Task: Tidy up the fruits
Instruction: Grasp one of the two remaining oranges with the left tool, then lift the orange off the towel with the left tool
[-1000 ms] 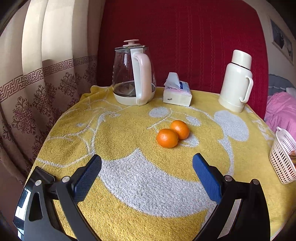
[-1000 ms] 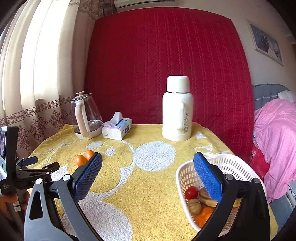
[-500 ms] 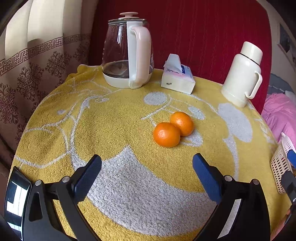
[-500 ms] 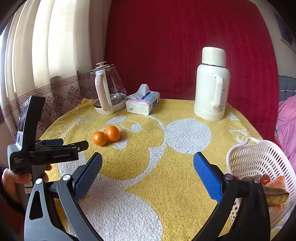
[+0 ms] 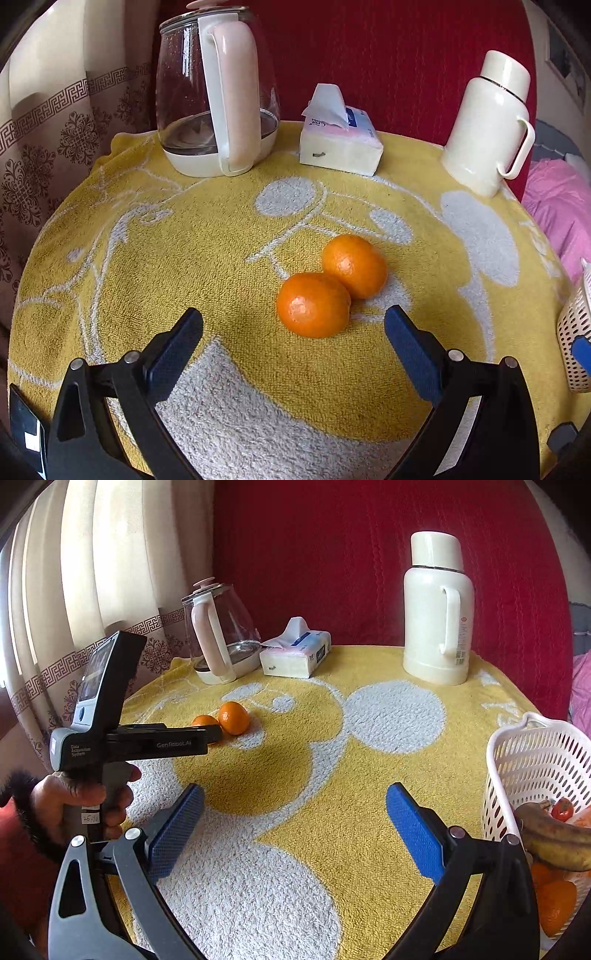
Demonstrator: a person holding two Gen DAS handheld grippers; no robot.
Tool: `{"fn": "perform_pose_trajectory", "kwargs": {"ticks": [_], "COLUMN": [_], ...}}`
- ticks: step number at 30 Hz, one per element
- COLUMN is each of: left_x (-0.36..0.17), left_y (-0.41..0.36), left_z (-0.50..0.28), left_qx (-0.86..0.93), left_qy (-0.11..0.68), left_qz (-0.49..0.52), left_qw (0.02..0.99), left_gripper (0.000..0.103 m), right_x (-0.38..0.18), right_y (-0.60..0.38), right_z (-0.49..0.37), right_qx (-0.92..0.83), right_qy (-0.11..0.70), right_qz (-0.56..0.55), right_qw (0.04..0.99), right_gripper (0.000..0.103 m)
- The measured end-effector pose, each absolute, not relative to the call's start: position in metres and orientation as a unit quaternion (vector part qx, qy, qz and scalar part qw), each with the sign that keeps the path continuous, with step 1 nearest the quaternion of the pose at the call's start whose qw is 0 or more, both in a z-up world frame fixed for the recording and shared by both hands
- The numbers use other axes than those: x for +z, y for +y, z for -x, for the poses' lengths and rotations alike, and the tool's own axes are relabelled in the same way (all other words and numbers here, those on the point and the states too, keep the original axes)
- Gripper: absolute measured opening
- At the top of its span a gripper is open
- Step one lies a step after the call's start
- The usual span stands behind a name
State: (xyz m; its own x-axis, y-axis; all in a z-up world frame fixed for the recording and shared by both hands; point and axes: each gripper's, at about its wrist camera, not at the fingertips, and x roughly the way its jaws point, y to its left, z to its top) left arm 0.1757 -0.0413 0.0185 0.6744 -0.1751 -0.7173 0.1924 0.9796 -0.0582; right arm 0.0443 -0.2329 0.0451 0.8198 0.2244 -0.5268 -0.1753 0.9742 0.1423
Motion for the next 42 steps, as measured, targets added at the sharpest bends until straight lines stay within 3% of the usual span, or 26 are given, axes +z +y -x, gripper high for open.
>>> {"fn": "perform_pose_trajectory", "kwargs": {"ticks": [5, 11, 16, 18, 42], "left_x": [0.013, 0.01, 0.011, 0.012, 0.022], "left_y": [-0.04, -0.044, -0.047, -0.045, 0.023], "left_z": [-0.187, -0.19, -0.186, -0.184, -0.122], "left_qx": [-0.102, -0.116, -0.13, -0.135, -0.079], "left_qy": [0.398, 0.405, 0.399, 0.397, 0.382], "left_qz": [0.003, 0.002, -0.003, 0.005, 0.04], "left_qw": [0.912, 0.907, 0.908, 0.908, 0.92], "left_gripper": [0.094, 0.076, 0.047, 0.043, 0.043], "right_x": [0.045, 0.044, 0.042, 0.042, 0.04], "right_y": [-0.232, -0.233, -0.234, -0.234, -0.234], "right_z": [-0.044, -0.045, -0.046, -0.046, -0.047], "right_qx": [0.109, 0.112, 0.111, 0.111, 0.107], "right_qy": [0.28, 0.284, 0.286, 0.285, 0.289], "right_qz": [-0.041, -0.048, -0.052, -0.052, -0.052], "right_qw": [0.953, 0.951, 0.95, 0.951, 0.95], "right_gripper": [0.1, 0.1, 0.1, 0.1, 0.1]}}
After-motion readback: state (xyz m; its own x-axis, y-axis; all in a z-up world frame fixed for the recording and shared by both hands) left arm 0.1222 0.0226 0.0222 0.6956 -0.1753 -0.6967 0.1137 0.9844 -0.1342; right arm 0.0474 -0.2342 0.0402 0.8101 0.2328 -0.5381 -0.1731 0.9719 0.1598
